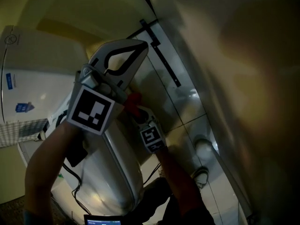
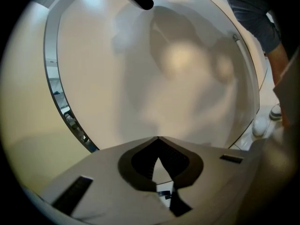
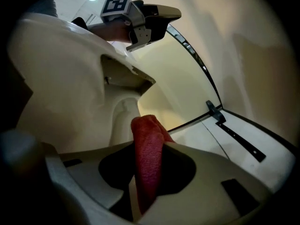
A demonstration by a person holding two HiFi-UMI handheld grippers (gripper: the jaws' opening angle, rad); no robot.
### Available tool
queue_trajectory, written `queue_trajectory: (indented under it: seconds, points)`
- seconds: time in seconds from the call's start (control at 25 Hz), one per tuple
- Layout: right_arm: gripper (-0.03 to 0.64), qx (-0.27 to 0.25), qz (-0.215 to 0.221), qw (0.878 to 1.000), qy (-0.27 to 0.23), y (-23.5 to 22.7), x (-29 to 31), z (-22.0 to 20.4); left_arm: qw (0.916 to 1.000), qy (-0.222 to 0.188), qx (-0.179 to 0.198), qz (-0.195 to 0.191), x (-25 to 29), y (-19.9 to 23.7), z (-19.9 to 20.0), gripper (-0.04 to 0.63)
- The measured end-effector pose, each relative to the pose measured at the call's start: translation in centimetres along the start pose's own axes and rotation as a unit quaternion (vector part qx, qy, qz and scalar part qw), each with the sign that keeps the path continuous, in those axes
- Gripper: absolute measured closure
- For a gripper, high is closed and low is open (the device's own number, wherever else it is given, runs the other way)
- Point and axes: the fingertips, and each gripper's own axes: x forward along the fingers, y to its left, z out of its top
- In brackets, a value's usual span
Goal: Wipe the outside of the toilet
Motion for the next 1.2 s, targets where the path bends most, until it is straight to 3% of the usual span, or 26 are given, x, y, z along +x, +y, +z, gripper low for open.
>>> queue_trajectory:
  seconds: [0.28, 0.48, 0.64, 0.88, 1.2]
  points:
    - [0.531, 0.015, -0.013, 0.998, 0.066, 3.2, -9.5, -5.6, 0.9989, -0.03, -0.035, 0.011, -1.3, -3.9, 4.2, 0.574]
    - [0.531, 0.021, -0.024, 0.996, 0.089, 6.0, -15.3, -4.9, 0.9963, -0.027, -0.08, 0.016, -3.6, -6.9, 6.2, 0.574]
    - [0.531, 0.021, -0.039, 0.996, 0.075, 6.6, -16.4, -2.1, 0.9925, -0.017, -0.118, 0.026, -5.2, -7.8, 6.9, 0.575]
    - [0.531, 0.006, -0.071, 0.996, 0.046, 7.8, -19.4, 5.6, 0.9903, -0.031, -0.131, 0.034, -7.9, -6.9, 11.2, 0.575]
    - [0.531, -0.042, -0.104, 0.993, -0.029, 15.3, -24.3, 20.4, 0.9717, -0.042, -0.217, 0.084, -17.4, -3.9, 16.8, 0.575]
